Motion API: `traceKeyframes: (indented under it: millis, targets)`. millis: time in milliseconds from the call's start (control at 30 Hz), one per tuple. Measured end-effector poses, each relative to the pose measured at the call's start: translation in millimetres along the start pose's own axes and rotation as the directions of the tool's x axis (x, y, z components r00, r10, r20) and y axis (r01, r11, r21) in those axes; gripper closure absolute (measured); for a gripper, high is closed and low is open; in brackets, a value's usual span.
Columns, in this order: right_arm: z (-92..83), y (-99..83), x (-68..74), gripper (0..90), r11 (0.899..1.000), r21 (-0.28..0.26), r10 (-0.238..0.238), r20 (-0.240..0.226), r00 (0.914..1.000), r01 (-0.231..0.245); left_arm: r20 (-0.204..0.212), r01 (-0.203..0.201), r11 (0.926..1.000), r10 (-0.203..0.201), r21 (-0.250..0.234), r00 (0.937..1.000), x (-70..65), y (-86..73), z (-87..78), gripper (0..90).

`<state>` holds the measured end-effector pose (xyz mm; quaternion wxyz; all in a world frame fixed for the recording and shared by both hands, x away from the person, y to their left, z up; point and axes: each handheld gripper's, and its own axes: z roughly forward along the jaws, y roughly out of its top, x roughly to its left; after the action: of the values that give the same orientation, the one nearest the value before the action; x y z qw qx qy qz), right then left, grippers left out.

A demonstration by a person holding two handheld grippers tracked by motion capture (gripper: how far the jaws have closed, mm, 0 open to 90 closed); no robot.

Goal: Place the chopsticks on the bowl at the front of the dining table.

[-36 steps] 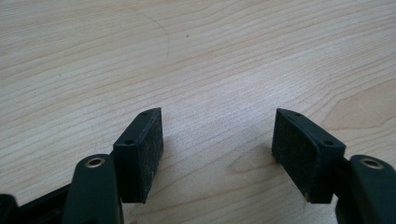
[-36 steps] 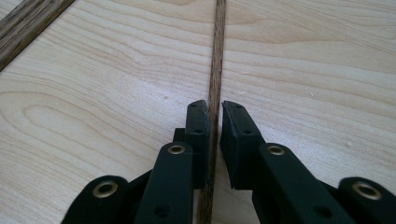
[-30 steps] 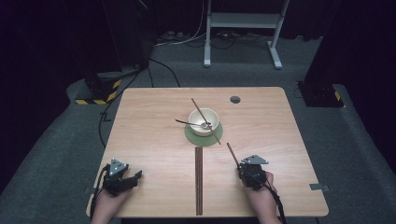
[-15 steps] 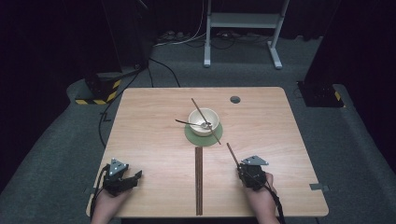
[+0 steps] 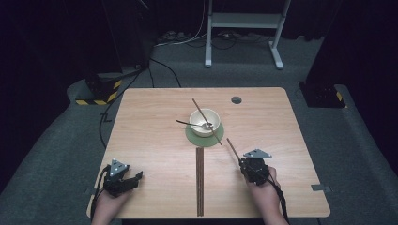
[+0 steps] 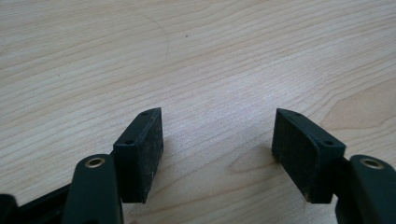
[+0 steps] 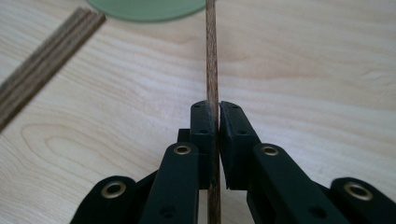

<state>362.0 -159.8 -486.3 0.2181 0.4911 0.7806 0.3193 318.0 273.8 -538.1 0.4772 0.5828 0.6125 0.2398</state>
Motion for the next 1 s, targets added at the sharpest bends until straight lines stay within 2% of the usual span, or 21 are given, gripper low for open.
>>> traceKeyframes:
  millis: [67, 133, 267, 300, 333, 467, 567, 633, 767, 800, 833, 1000]
  targets:
    - [-2.5, 3.0, -0.4, 84.3, 1.000, -0.008, 0.002, 0.000, 1.0000, -0.002, 0.000, 0.013, 0.9999, -0.013, -0.010, 0.9999, -0.9, -0.1, 0.8, 33.9]
    - [-8.9, 12.8, -1.9, 84.3, 0.999, -0.037, -0.015, 0.004, 0.9999, 0.015, -0.001, 0.010, 0.9999, -0.010, -0.008, 1.0000, -0.7, -0.1, 0.6, 34.0]
    - [-13.3, 23.7, -2.5, 84.3, 0.999, -0.048, -0.023, -0.005, 0.9997, 0.023, 0.000, 0.008, 1.0000, -0.008, -0.005, 1.0000, -0.5, -0.1, 0.4, 34.0]
    - [-14.8, 33.7, -1.8, 84.3, 0.998, -0.065, -0.025, -0.011, 0.9996, 0.024, 0.001, 0.002, 1.0000, -0.002, -0.001, 1.0000, 0.0, 0.1, 0.0, 33.9]
    - [-14.8, 33.7, -1.8, 84.3, 0.998, -0.065, -0.025, -0.011, 0.9996, 0.024, 0.001, 0.002, 1.0000, -0.002, -0.001, 1.0000, 0.0, 0.1, 0.0, 33.9]
    - [-15.1, 58.1, 0.0, 84.3, 0.995, -0.094, -0.034, -0.038, 0.9987, 0.031, 0.003, 0.005, 1.0000, -0.005, -0.003, 1.0000, 0.0, 0.1, 0.2, 34.0]
    - [-11.6, 74.8, 2.5, 84.2, 0.995, -0.098, -0.041, -0.056, 0.9976, 0.036, 0.004, 0.008, 1.0000, -0.008, -0.004, 1.0000, 0.1, 0.2, 0.2, 33.9]
    - [-9.3, 79.3, 3.6, 84.1, 0.994, -0.103, -0.041, -0.054, 0.9977, 0.036, 0.004, 0.009, 1.0000, -0.009, -0.003, 1.0000, 0.2, 0.2, 0.1, 33.9]
    - [5.8, 96.2, 5.9, 84.1, 0.996, -0.086, -0.044, -0.062, 0.9971, 0.038, 0.005, 0.012, 0.9999, -0.012, -0.003, 0.9999, 0.3, 0.2, 0.0, 33.8]
    - [5.8, 96.2, 5.9, 84.1, 0.996, -0.086, -0.044, -0.062, 0.9971, 0.038, 0.003, -0.002, 1.0000, 0.002, 0.008, 1.0000, 1.3, 0.5, -0.8, 33.8]
    - [11.8, 100.1, 6.1, 84.1, 0.997, -0.076, -0.032, -0.072, 0.9969, 0.026, 0.004, 0.000, 1.0000, 0.000, 0.009, 1.0000, 1.4, 0.6, -0.9, 33.8]
    - [21.8, 105.9, 7.4, 84.1, 0.998, -0.066, -0.028, -0.063, 0.9976, 0.024, 0.004, -0.001, 1.0000, 0.001, 0.009, 1.0000, 1.4, 0.6, -0.9, 33.7]
